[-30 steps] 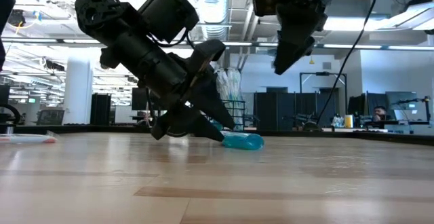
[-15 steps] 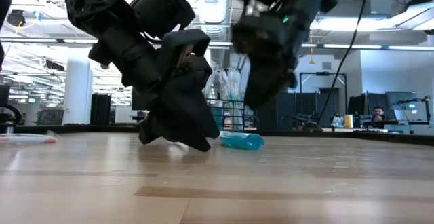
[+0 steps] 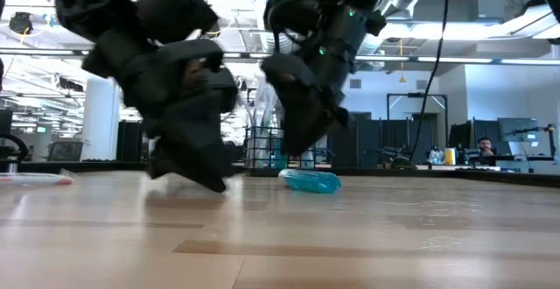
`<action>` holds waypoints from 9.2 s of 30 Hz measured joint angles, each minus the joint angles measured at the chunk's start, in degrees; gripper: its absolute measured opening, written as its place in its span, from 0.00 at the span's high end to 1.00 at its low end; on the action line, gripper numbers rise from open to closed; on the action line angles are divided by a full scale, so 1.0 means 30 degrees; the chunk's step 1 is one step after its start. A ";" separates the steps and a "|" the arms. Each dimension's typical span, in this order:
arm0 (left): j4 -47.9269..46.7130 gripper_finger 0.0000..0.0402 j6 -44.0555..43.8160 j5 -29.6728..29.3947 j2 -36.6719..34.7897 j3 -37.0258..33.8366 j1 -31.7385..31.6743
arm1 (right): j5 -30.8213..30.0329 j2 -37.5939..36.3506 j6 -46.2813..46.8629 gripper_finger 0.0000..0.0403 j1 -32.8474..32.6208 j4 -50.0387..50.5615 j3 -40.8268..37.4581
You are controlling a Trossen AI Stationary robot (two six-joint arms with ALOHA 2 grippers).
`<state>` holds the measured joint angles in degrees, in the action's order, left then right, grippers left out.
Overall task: Pick & Place toothbrushing station
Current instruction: Put the blue mouthwash into the black wire organizer
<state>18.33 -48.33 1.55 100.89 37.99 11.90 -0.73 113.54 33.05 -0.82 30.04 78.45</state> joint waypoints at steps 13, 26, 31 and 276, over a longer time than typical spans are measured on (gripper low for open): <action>0.0427 0.66 -0.0688 -0.3899 -0.4393 -0.3151 0.0916 | 0.0301 0.0560 0.0279 0.72 0.0196 0.0742 0.0804; 0.0450 0.66 -0.0699 -0.5029 -0.5472 -0.3823 0.1246 | 0.0175 0.0720 0.0505 0.72 0.0189 0.0699 0.0695; 0.0457 0.66 -0.0703 -0.5029 -0.5468 -0.3823 0.1246 | 0.0168 0.0720 0.0505 0.72 0.0189 0.0700 0.0695; 1.4249 0.66 1.2117 -1.0069 -0.3892 -0.2021 -0.4860 | -0.4792 -0.5364 -0.8519 0.80 0.2759 -2.5776 -0.7247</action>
<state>61.08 -11.98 -28.66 89.21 31.93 -2.68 -15.11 97.45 7.49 7.46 -47.29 56.71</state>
